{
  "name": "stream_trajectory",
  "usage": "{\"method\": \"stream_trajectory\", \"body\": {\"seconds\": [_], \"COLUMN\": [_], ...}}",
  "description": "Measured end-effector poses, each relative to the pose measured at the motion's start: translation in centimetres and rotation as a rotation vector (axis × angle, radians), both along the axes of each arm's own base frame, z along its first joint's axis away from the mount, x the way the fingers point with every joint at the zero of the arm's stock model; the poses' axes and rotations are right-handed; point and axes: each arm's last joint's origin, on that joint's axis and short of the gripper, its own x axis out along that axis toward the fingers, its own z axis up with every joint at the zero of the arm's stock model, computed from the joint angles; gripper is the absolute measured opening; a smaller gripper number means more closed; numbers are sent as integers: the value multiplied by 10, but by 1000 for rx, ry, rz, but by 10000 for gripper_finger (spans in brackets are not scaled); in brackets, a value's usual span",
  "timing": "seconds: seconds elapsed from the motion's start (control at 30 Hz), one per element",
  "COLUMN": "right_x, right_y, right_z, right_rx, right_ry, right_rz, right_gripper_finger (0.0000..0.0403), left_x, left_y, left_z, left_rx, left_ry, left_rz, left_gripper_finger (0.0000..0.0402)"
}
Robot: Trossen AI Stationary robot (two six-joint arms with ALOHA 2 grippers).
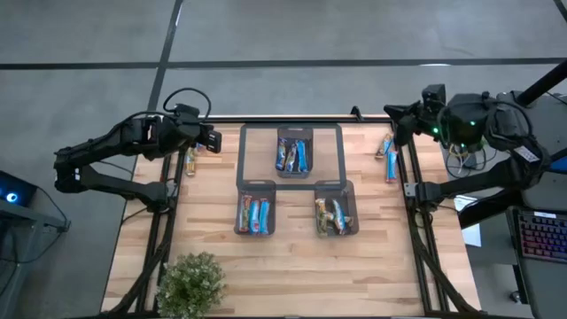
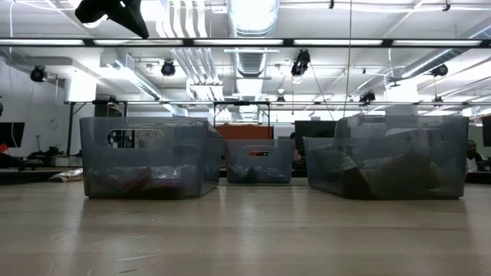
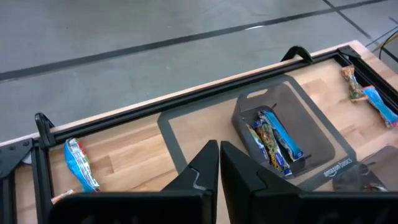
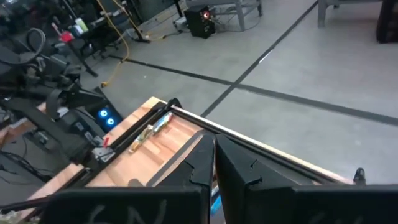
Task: Pick and place Granola Bars by type
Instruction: Put the orange granola bar into the bottom right black bin
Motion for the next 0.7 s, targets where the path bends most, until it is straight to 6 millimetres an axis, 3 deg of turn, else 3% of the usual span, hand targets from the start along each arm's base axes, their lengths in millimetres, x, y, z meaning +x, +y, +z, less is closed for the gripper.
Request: {"method": "stream_trajectory", "body": {"seconds": [0.4, 0.7], "right_x": [21, 29], "right_y": [-40, -83], "right_z": [14, -2], "right_rx": [32, 199], "right_ry": [66, 248], "right_rz": [-31, -178], "right_gripper_finger": [9, 9], "left_x": [0, -1], "left_y": [-1, -1], "left_z": [0, 0], "left_rx": [-3, 6], "left_ry": [19, 30], "left_rz": [-47, -61], "left_gripper_finger": [0, 0]}}
